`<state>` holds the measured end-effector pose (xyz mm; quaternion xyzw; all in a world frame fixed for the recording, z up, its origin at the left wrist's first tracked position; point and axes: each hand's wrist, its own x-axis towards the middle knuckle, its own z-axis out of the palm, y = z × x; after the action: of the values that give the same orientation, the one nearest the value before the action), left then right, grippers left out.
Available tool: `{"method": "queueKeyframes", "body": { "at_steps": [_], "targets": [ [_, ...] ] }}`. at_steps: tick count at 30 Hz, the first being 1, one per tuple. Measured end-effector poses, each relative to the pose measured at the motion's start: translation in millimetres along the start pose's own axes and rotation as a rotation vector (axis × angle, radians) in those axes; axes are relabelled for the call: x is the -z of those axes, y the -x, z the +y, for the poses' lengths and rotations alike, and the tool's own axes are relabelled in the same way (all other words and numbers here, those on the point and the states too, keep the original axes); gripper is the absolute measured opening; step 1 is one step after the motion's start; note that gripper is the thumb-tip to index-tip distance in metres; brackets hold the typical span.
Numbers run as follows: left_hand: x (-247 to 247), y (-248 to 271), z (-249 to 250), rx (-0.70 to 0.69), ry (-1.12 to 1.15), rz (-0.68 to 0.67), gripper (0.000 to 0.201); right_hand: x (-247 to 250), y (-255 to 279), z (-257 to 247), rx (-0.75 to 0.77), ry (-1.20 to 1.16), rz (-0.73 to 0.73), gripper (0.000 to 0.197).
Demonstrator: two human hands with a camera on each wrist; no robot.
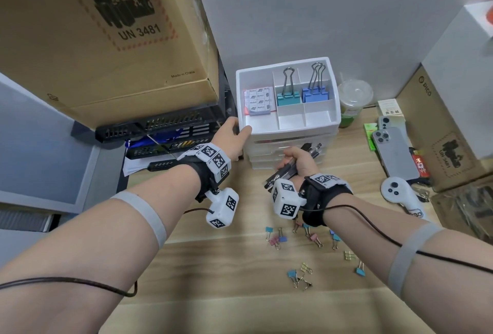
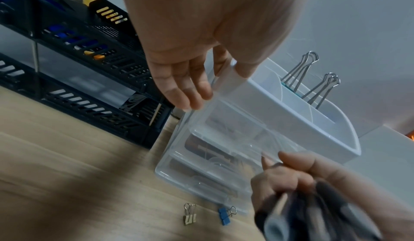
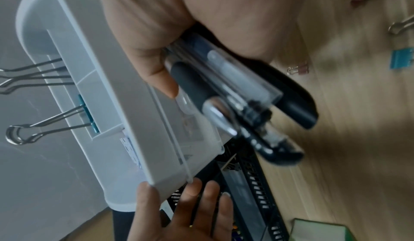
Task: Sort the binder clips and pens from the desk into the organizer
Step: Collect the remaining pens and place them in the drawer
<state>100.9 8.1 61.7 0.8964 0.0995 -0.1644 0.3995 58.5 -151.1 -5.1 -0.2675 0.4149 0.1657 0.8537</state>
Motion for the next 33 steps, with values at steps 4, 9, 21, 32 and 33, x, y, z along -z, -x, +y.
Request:
{"method": "queueKeyframes", "body": {
  "at_steps": [4,9,21,32,33],
  "targets": [
    [2.0,0.7,-1.4,-0.014,0.004,0.002,0.035,13.3,5.5,9.1,-0.015,-0.035,0.008,0.03],
    [0.6,5.6,1.4,0.01,0.065,-0.006,0.03,31.8,21.1,20.9,-0.047,-0.04,0.025,0.028],
    [-8.3,21.5,7.2,0.202,0.155,0.001,0.05,88.6,43.2,20.3,0.139,0.448,0.233,0.021],
    [-3.5,19.7,15.5,0.211,0.104,-0.021,0.051,64.2,85.3,-55.0,0.79,1.004,0.447,0.018],
    [-1.7,20.4,17.3,0.216,0.097,-0.034,0.05,55.0,90.0,-55.7,0.82,1.036,0.406,0.019]
  ]
}}
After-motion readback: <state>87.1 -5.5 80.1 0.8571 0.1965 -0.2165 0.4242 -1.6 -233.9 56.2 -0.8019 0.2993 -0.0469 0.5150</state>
